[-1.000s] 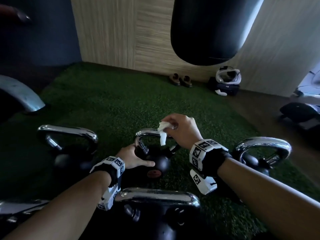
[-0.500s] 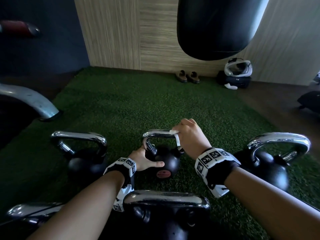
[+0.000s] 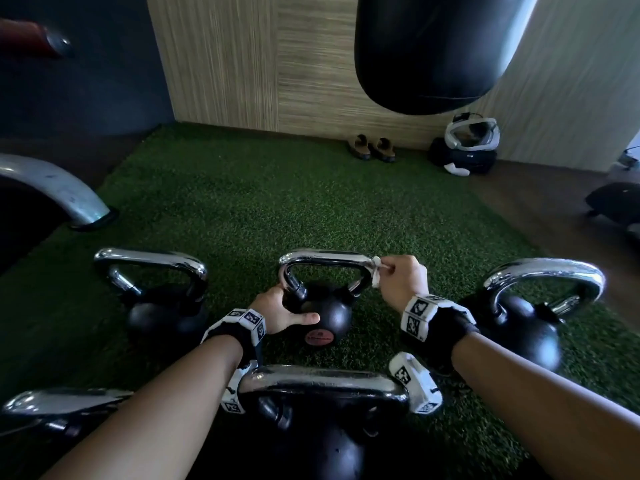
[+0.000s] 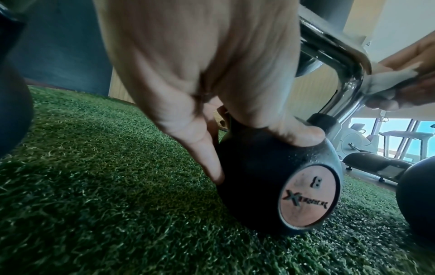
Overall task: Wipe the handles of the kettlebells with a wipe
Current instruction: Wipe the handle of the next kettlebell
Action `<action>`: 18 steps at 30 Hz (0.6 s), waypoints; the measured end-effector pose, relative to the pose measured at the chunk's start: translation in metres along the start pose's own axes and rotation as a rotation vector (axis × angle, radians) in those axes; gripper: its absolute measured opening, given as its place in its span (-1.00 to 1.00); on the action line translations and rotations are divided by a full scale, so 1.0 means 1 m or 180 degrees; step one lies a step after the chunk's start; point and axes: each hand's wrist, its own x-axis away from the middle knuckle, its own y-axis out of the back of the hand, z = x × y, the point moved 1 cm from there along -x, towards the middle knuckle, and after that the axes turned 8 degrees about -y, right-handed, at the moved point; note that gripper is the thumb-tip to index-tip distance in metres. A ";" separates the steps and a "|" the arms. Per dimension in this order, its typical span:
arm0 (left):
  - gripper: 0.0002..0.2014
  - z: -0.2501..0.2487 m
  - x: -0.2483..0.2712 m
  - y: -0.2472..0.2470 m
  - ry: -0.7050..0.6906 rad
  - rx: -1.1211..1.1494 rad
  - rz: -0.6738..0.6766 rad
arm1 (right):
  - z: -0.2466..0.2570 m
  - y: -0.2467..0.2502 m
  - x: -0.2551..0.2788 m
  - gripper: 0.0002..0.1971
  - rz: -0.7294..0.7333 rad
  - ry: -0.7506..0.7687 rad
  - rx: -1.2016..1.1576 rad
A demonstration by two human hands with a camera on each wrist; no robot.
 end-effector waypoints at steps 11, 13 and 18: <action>-0.01 -0.008 0.006 0.004 -0.0062 0.0180 0.0043 | -0.021 -0.035 0.004 -0.81 0.0574 -0.1015 -0.0777; -0.06 -0.011 0.007 0.005 -0.0012 0.0226 0.0035 | -0.024 -0.039 0.005 -0.74 0.0689 -0.1019 -0.0691; -0.22 -0.023 0.014 0.008 0.0154 0.0141 0.0017 | -0.023 -0.020 0.005 -0.63 0.0738 -0.1005 -0.0481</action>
